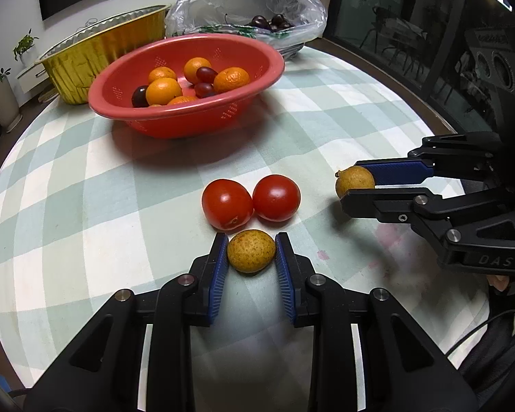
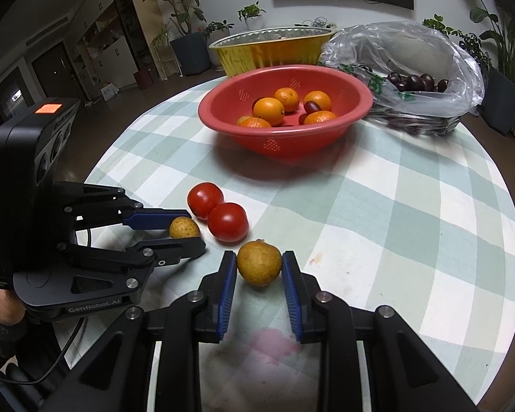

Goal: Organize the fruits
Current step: 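Grasp a speckled yellow fruit with the right tool while the left tool grasps another, then carry both speckled yellow fruits over the red bowl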

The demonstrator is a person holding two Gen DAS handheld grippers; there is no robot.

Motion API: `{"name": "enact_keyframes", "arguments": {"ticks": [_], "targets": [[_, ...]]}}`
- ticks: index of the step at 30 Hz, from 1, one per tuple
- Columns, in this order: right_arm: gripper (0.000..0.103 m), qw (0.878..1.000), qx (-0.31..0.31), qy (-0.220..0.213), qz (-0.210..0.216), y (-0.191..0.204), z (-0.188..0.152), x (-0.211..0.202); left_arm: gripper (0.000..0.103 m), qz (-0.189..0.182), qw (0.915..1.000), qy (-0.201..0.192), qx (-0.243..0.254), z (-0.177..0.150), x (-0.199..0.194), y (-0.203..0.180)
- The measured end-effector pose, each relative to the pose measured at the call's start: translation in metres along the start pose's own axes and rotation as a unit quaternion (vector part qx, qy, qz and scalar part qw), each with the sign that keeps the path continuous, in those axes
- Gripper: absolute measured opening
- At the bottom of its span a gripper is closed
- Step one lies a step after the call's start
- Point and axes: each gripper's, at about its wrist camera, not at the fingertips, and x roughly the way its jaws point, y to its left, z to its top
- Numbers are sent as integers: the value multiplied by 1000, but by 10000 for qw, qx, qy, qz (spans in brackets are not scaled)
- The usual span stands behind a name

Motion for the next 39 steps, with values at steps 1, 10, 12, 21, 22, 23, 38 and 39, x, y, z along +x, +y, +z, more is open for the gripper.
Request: {"name": "enact_keyframes", "arguments": {"ticks": [1,10,12,21,22,23,38,39], "targets": [[29,10000,7,-6,0,0,0,-1,26,-10,10000,-12,-9,0,-2,1],[29,9999,75,-59,-49,-4,3,-6,26,-92,9995,-261,-141,3,-29,14],[29,9999,94,-74,-73,-6,4,-7,26,-80,9993,-321,-158,6,-34,18],[29,9992,185,-277,-240,-19,26,-20,26,124,9978,-642,-124,43,-54,50],[29,9990,187,-311,-267,-20,30,-22,26,155,9975,-680,-99,50,-56,52],[29,9988,188,-347,-289,-21,35,-23,26,177,9973,-704,-81,56,-56,55],[29,9967,-118,-609,-524,-24,126,5,26,195,9978,-634,67,134,-4,85],[29,9969,-127,-561,-541,-24,129,12,26,203,9980,-591,49,136,3,88]]}}
